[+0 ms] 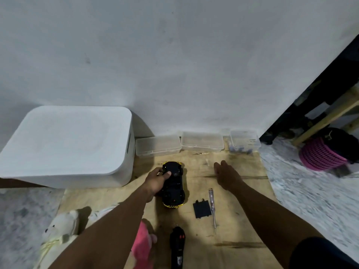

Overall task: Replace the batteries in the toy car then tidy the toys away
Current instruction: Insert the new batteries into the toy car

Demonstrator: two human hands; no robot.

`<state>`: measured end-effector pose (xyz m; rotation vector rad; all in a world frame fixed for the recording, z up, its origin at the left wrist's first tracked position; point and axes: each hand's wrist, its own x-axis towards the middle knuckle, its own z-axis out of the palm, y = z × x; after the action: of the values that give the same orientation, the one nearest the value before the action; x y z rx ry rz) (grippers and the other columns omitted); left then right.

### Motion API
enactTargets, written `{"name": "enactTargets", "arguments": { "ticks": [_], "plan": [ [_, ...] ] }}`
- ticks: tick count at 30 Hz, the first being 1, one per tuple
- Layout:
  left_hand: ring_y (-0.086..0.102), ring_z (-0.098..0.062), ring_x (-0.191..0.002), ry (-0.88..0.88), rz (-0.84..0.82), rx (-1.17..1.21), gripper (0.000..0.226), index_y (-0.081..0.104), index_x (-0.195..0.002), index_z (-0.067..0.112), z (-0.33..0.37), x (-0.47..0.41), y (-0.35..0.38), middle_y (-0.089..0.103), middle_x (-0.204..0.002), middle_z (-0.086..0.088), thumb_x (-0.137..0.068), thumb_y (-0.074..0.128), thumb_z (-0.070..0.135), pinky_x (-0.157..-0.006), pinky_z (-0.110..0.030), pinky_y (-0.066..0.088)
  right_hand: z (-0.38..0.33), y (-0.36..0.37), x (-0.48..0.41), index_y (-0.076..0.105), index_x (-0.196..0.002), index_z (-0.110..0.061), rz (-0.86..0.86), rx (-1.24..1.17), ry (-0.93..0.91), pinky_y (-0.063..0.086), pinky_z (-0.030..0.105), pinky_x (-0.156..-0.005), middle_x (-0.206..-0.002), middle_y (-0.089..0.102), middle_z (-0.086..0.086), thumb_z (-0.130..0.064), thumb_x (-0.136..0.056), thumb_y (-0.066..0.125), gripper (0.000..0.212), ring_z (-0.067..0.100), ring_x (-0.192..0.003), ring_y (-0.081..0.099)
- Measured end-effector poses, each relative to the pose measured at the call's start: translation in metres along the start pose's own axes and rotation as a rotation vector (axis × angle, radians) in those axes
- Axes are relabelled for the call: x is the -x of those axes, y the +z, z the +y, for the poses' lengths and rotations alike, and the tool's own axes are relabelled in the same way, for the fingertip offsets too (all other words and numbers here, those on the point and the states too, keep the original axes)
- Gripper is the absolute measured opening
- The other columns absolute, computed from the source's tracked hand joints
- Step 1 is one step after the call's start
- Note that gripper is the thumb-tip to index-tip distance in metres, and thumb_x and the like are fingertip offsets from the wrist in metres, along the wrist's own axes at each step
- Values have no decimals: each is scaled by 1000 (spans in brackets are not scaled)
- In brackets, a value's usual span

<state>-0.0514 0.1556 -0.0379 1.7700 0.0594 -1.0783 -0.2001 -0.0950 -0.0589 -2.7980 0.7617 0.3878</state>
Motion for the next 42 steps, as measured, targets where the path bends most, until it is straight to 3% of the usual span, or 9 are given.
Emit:
{"name": "enactTargets", "arguments": {
  "ticks": [4,9,12,16,25,30,35,39,42],
  "plan": [
    [68,-31,-93,16,-31,23,21,59,-113,24,10,5,1,70,-111,-11,-95,63,32,-73,-34,53,-6,-4,2,52,-93,-11,39,-337,129,46,32,-65,-87,60,8,-7,-92,52,5,26,-79,59],
    [65,-29,-83,31,-82,52,23,56,-118,24,33,17,-1,70,-105,-11,-97,60,33,-67,-33,51,-24,-44,7,72,-95,3,-12,-684,137,45,12,-48,-93,73,14,-8,-90,64,15,26,-72,70],
    [66,-29,-85,58,-84,61,25,54,-121,24,48,28,-1,70,-106,-10,-98,58,32,-69,-34,53,-44,-81,17,73,-104,-4,-24,-950,98,53,22,-52,-97,75,8,-10,-87,73,18,17,-71,74],
    [67,-30,-81,95,-72,77,23,53,-121,22,66,41,-1,69,-102,-9,-100,56,30,-66,-34,54,-72,-118,27,73,-101,-11,-59,-1145,139,31,19,-45,-94,77,7,-31,-90,71,22,26,-79,76],
    [67,-36,-88,113,-73,80,24,53,-120,14,89,54,-1,66,-107,-12,-101,52,29,-80,-47,56,-115,-130,30,63,-92,-7,-1,-1236,132,21,19,-40,-66,68,5,-30,-84,78,29,13,-37,30],
    [68,-42,-96,93,-108,144,23,52,-118,10,93,57,1,63,-113,-17,-102,49,25,-83,-58,57,-134,-117,33,61,-81,-13,368,-1069,158,50,28,-61,-82,70,1,-35,-75,85,33,11,-72,65],
    [67,-41,-87,126,-124,169,20,53,-116,11,97,61,3,62,-117,-20,-101,52,24,-82,-57,56,-144,-108,43,60,-72,-10,567,-997,175,44,26,-60,-71,64,1,-33,-79,82,33,13,-68,60],
    [66,-39,-84,148,-101,126,20,55,-116,15,95,62,3,65,-114,-17,-99,54,26,-81,-55,57,-145,-103,48,56,-71,-16,532,-799,145,47,34,-57,-68,61,-2,-45,-84,74,37,17,-67,60],
    [67,-36,-81,159,-86,125,19,56,-116,17,90,61,3,67,-111,-17,-99,56,27,-81,-54,57,-146,-103,50,51,-72,-17,508,-591,70,35,23,-52,-74,54,-4,-46,-90,65,37,15,-66,52]
  ]
}}
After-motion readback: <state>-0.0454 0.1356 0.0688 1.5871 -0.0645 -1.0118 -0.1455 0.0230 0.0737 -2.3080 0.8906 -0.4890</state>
